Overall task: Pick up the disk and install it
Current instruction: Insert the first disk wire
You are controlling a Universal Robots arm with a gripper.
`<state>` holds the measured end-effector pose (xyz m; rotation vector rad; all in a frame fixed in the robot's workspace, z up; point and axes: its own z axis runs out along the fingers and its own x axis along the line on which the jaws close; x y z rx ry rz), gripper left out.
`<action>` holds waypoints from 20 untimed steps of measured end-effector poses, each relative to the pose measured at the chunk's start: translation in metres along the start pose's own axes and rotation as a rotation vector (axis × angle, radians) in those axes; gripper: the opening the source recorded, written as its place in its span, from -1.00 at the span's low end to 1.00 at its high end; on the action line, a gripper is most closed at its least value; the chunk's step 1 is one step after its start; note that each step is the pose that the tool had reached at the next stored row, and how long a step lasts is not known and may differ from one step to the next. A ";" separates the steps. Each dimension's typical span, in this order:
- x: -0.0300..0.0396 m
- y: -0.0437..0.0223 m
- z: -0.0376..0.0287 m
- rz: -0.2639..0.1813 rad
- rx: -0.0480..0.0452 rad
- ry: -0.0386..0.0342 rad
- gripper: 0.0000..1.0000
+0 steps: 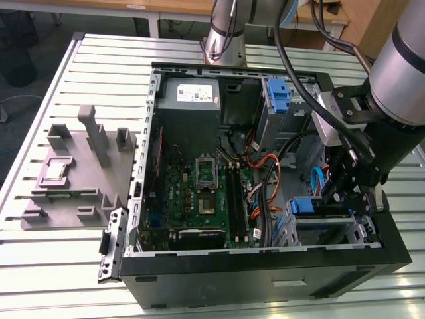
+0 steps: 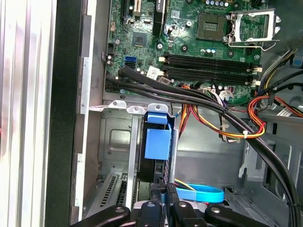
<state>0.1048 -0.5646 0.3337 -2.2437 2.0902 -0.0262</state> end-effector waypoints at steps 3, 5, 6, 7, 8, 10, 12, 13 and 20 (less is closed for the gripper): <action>0.0001 0.0001 0.0018 0.000 0.0000 -0.0003 -0.68; 0.0001 0.0002 0.0028 0.000 0.0000 0.0000 -0.68; 0.0001 0.0002 0.0028 0.000 0.0000 0.0001 -0.68; 0.0001 0.0002 0.0028 0.000 0.0000 0.0002 -0.68; 0.0001 0.0002 0.0028 0.000 0.0000 0.0002 -0.68; 0.0001 0.0002 0.0038 0.000 0.0000 -0.0001 -0.68; 0.0001 0.0003 0.0039 0.000 0.0000 0.0002 -0.68; 0.0001 0.0003 0.0040 0.000 0.0000 0.0002 -0.68; 0.0001 0.0003 0.0045 0.000 0.0001 -0.0007 -0.65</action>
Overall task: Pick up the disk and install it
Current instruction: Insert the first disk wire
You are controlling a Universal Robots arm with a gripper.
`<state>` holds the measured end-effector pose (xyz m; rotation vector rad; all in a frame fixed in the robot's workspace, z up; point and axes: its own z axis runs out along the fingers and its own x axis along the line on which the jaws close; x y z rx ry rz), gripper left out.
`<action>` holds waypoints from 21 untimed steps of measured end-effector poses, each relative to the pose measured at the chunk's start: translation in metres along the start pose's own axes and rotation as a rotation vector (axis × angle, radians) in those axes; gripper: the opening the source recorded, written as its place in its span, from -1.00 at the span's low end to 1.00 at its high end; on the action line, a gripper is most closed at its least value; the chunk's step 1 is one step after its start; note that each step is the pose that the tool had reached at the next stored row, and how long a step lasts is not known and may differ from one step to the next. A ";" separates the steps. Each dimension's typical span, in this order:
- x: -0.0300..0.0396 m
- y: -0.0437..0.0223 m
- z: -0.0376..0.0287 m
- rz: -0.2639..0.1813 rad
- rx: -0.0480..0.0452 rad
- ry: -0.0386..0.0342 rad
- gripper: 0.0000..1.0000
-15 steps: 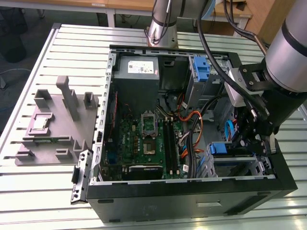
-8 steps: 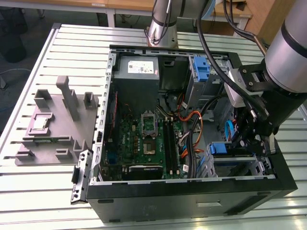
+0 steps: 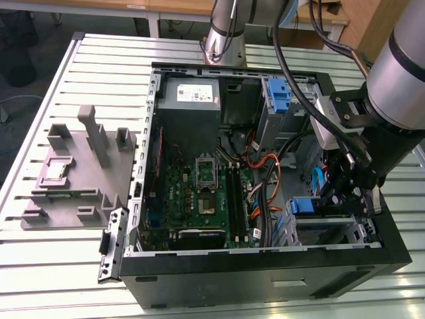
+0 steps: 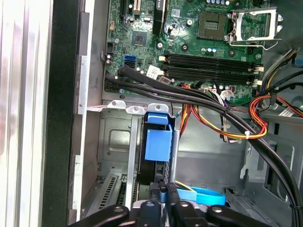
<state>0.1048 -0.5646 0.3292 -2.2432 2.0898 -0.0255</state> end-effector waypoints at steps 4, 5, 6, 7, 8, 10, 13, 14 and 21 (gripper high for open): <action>0.0000 0.0000 -0.0002 0.000 -0.0001 0.0006 -0.53; 0.0000 0.0000 -0.0003 0.000 -0.0001 0.0005 -0.53; 0.0000 0.0000 -0.0006 0.000 0.0000 0.0004 -0.53; 0.0000 -0.0001 -0.0016 0.000 0.0000 0.0003 -0.53; -0.0001 -0.0002 -0.0032 0.000 0.0001 -0.0004 -0.53; -0.0003 -0.0005 -0.0074 0.000 0.0001 -0.0014 -0.53; -0.0005 -0.0009 -0.0142 0.000 0.0001 -0.0017 -0.53; -0.0006 -0.0011 -0.0162 0.000 0.0001 -0.0016 -0.53; -0.0007 -0.0014 -0.0184 0.000 -0.0009 -0.0018 -0.53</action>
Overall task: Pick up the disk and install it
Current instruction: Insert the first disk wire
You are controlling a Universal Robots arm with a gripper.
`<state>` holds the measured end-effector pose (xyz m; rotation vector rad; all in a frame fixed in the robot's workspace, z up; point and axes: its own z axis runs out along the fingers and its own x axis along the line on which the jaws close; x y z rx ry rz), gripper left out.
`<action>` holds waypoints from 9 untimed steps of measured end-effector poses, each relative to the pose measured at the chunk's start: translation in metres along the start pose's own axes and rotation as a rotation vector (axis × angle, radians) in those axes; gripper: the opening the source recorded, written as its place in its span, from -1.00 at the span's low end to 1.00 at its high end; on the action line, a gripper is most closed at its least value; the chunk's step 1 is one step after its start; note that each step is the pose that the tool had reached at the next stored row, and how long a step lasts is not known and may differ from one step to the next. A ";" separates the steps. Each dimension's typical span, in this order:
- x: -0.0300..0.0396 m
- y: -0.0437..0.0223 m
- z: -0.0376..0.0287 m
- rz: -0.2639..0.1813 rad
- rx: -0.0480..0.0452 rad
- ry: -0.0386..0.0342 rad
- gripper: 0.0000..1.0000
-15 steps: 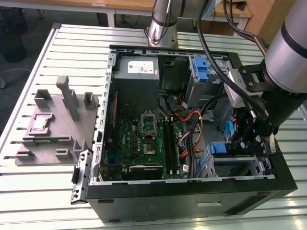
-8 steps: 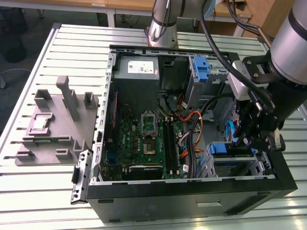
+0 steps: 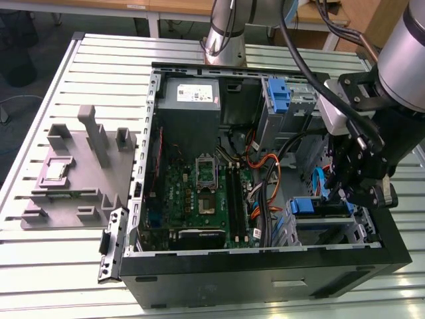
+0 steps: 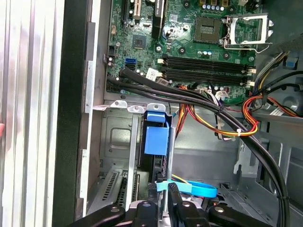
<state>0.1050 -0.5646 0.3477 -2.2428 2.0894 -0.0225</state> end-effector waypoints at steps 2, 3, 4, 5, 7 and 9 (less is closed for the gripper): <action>0.0001 -0.0007 0.0002 0.001 -0.0134 -0.0008 -0.53; 0.0001 -0.0009 0.0003 0.001 -0.0208 -0.0014 -0.53; 0.0001 -0.0012 0.0004 0.001 -0.0272 -0.0019 -0.53; 0.0001 -0.0014 0.0005 0.002 -0.0323 -0.0022 -0.53; 0.0002 -0.0015 0.0007 0.002 -0.0437 -0.0032 -0.53; 0.0002 -0.0015 0.0007 0.002 -0.0447 -0.0037 -0.53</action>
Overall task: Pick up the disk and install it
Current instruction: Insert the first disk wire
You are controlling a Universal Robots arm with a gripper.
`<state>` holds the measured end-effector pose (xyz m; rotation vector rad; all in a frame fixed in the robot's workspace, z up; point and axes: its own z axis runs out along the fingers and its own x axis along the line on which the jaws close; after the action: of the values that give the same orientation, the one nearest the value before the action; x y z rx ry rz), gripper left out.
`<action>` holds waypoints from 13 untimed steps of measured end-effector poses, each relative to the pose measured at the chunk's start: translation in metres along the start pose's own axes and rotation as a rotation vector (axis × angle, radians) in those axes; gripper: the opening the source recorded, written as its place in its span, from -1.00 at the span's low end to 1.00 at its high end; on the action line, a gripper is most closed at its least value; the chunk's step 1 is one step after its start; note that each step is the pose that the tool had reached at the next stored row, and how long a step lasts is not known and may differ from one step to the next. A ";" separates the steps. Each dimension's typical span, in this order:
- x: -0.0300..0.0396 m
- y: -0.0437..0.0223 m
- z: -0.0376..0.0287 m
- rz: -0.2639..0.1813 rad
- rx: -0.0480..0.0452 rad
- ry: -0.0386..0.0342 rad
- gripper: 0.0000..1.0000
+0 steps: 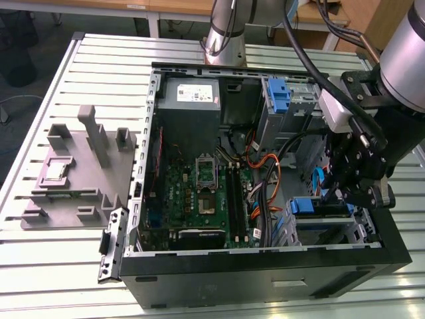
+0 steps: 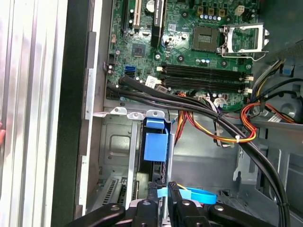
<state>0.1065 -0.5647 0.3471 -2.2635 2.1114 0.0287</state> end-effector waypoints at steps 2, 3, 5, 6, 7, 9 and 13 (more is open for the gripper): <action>0.0000 0.0000 0.0001 0.000 0.0000 -0.0002 -0.53; 0.0000 -0.0001 0.0001 0.000 -0.0001 -0.0002 -0.53; 0.0001 -0.0001 0.0002 0.008 -0.0002 -0.0001 -0.53; 0.0001 -0.0002 0.0004 0.019 0.0003 0.0002 -0.53; 0.0001 -0.0002 0.0006 0.034 0.0010 0.0005 -0.53; 0.0001 -0.0001 0.0010 0.062 0.0022 0.0011 -0.53; 0.0002 -0.0015 0.0016 0.096 0.0038 0.0016 -0.53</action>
<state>0.1080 -0.5648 0.3455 -2.1592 2.2170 0.0263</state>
